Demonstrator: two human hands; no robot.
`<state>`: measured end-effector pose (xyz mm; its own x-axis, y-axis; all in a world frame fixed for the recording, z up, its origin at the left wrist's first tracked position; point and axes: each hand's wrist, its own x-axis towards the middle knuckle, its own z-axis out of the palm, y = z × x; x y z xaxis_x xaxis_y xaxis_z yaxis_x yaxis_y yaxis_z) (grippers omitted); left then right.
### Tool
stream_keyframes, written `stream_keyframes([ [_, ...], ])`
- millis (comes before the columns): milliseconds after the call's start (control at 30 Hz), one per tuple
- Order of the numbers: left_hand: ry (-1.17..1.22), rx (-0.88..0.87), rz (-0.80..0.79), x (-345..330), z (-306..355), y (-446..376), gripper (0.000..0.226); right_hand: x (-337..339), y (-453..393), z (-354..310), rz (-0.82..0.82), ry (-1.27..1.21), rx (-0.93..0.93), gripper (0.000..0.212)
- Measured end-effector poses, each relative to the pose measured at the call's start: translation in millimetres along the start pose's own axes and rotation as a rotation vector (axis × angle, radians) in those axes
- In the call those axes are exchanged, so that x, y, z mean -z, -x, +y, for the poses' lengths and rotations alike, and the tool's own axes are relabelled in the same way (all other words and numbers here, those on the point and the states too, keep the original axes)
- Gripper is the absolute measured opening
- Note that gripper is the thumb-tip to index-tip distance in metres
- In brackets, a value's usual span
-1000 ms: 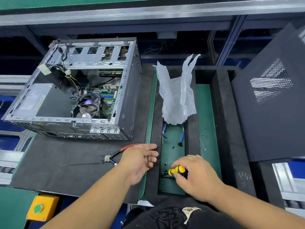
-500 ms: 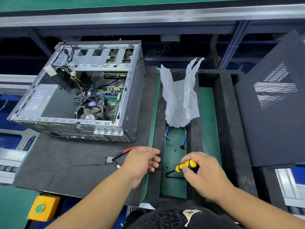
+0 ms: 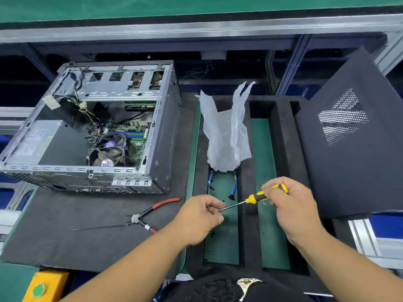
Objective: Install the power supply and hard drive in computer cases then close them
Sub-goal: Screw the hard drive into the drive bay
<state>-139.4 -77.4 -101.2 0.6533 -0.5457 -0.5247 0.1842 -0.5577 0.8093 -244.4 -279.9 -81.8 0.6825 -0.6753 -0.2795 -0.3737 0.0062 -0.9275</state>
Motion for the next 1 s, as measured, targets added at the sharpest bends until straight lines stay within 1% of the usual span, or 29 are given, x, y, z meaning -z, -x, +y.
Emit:
stream_keyframes([
  [233,-0.069,0.026,0.071,-6.1,-2.9,-4.0,0.015,4.3,-2.6,3.8,0.026,-0.083,-0.041,0.025],
  [433,0.075,0.084,0.098,-2.4,-8.2,-2.5,0.009,7.5,-17.2,-5.5,0.054,-0.195,-0.045,0.030],
  [500,0.232,0.129,0.081,-1.2,-8.0,-2.4,0.012,8.1,-23.7,-8.2,0.062,-0.221,-0.043,0.030],
  [633,0.693,0.219,0.005,1.9,-6.1,-0.5,0.016,9.8,-37.8,-18.4,0.073,-0.273,-0.038,0.025],
  [733,0.870,0.256,-0.049,5.9,-5.3,0.3,0.021,9.7,-47.2,-27.2,0.080,-0.267,-0.028,0.016],
  [833,0.920,0.277,-0.095,7.6,-3.8,0.1,0.024,3.3,-57.4,-36.9,0.109,-0.233,-0.045,0.015],
  [900,0.915,0.294,-0.119,7.5,-3.6,-0.8,0.025,-5.0,-65.0,-42.7,0.100,-0.269,-0.101,0.016],
  [967,0.824,0.311,-0.109,5.8,-4.3,-2.6,0.028,-14.3,-71.5,-48.6,0.055,-0.277,-0.157,0.013],
  [1000,0.740,0.315,-0.087,4.0,-4.5,-3.6,0.029,-18.6,-74.4,-51.8,0.029,-0.228,-0.171,0.008],
])
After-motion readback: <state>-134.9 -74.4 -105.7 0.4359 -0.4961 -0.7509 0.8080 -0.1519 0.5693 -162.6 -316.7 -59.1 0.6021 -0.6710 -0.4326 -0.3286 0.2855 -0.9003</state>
